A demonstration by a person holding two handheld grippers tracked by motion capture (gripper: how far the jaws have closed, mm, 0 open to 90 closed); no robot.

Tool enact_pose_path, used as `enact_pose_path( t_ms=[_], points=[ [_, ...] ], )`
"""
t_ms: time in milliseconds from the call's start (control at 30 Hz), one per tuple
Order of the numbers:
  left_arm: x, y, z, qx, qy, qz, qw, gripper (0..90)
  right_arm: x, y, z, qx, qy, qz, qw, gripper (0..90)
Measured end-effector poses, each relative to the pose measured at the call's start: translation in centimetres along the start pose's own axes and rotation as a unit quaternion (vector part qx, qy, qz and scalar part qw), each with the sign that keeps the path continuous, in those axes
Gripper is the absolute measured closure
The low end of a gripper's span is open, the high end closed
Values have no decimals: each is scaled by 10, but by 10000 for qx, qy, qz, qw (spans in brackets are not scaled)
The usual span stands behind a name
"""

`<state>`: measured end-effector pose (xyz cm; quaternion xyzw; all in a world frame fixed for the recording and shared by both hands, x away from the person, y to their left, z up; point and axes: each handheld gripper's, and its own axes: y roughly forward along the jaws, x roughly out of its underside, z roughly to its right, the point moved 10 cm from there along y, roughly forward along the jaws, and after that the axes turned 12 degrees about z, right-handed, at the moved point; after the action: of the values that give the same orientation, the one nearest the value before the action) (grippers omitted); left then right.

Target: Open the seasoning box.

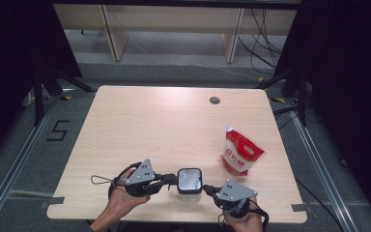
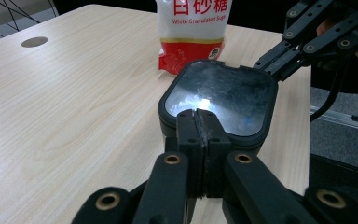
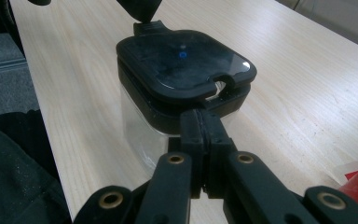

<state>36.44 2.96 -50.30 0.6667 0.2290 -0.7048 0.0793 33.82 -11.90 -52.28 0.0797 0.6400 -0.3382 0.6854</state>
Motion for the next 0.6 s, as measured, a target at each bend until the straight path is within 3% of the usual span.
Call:
enact_pose_path(
  t_ms=[67, 600],
  points=[
    [0, 0, 0, -15, -100, 29, 9999, 886, 0, 0, 0, -6, 1, 2, 10000, 898],
    [2, -1, -2, 12, -244, 83, 9997, 851, -21, 0, -4, -1, -41, 262, 9996, 897]
  ],
)
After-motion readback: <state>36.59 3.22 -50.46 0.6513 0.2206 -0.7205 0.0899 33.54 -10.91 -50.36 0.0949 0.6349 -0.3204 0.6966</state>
